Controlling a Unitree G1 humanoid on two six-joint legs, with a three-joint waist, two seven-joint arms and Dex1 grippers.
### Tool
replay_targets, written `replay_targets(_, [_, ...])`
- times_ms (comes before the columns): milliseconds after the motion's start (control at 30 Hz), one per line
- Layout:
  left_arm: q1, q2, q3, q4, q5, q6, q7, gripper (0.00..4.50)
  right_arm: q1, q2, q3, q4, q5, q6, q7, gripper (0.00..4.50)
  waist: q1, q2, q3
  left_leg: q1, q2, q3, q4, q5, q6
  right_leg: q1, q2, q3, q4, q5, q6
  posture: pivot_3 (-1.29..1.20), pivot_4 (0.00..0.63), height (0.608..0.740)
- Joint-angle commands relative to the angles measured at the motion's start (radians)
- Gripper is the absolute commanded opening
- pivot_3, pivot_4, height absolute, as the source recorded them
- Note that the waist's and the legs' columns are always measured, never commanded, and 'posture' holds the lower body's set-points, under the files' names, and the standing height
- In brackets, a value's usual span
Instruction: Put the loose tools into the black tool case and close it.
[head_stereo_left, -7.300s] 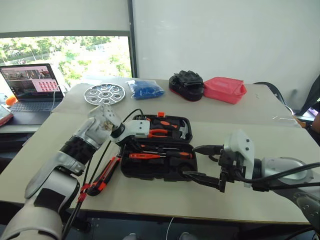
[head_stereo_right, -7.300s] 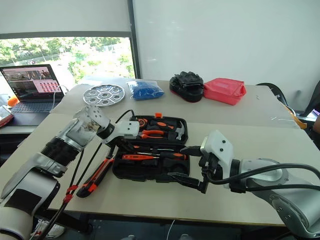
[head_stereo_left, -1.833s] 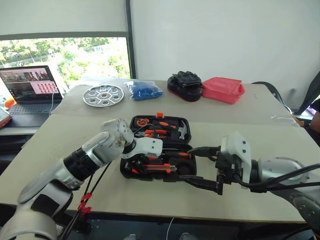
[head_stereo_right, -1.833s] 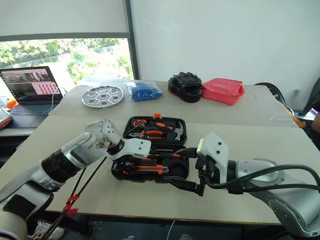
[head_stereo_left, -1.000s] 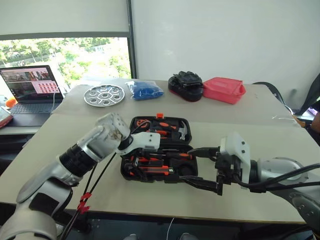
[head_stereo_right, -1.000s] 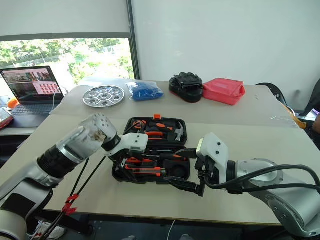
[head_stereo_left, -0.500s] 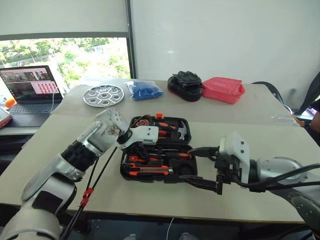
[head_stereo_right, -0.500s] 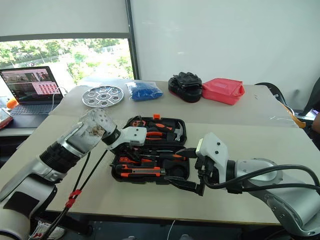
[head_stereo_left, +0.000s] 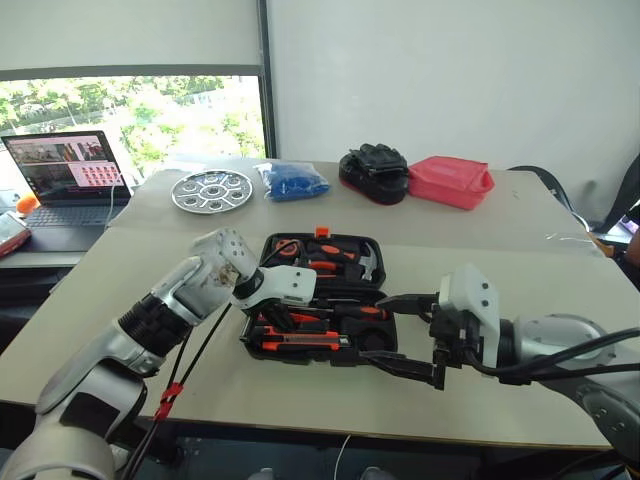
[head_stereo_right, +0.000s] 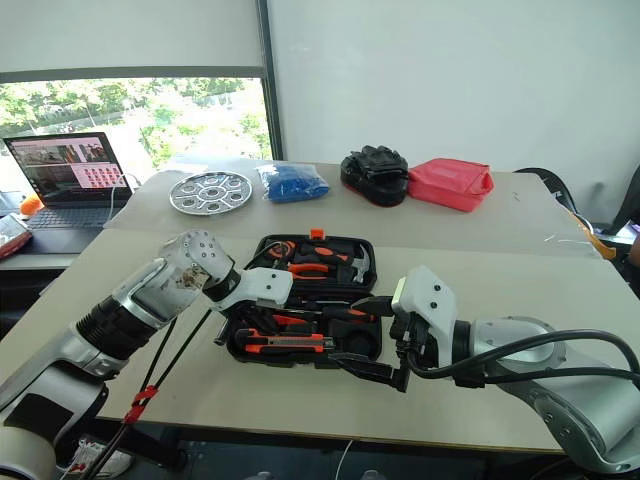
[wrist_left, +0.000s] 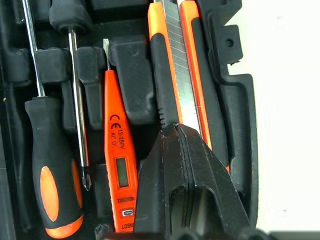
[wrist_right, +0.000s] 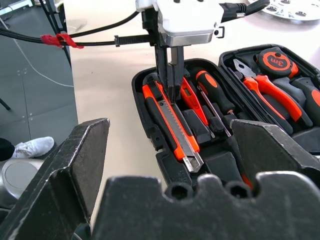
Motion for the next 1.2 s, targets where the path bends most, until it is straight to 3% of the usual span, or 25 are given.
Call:
replay_targets(33, [0.028,-0.003,-0.027,0.008,0.046,-0.038,0.024,0.03,-0.015,-0.006,-0.028,-0.019,0.018,-0.002,-0.004,4.50,-0.002,0.000,0.000,0.000,0.000,0.000,0.000,0.000,0.000,0.000,0.000,0.000,0.000,0.000,0.000,0.00,0.150,0.740])
replay_targets(333, [0.084,-0.013,-0.026,-0.037,0.057,-0.032,0.024,0.03,-0.015,-0.010,-0.027,-0.018,0.026,0.000,-0.010,4.50,-0.002,0.002,-0.001,0.002,0.000,0.000,-0.001,0.000,0.000,0.001,0.000,0.001,0.000,0.000,0.000,0.00,0.150,0.740])
replay_targets(767, [0.019,0.003,0.046,-0.113,-0.046,0.050,-0.063,0.03,-0.016,-0.007,-0.015,-0.005,0.011,-0.009,0.000,4.50,-0.003,0.002,-0.001,-0.001,0.000,0.000,-0.001,0.000,0.000,-0.002,0.000,0.001,0.000,0.000,0.000,0.00,0.150,0.740])
replay_targets(1067, [0.054,-0.049,-0.004,-0.017,0.037,-0.079,0.048,0.03,-0.013,-0.008,-0.023,-0.012,0.019,-0.001,-0.006,4.50,-0.002,0.002,-0.001,-0.001,0.000,0.000,-0.001,0.000,0.000,-0.001,0.000,0.001,0.000,0.000,0.000,0.00,0.150,0.740])
replay_targets(1200, [0.074,-0.035,-0.014,-0.021,0.040,-0.085,0.017,0.03,-0.003,-0.014,-0.035,-0.019,0.029,0.004,-0.009,4.50,-0.002,0.002,-0.001,-0.001,0.000,0.000,-0.001,0.000,0.000,-0.001,0.000,0.001,0.000,0.000,0.000,0.00,0.150,0.740])
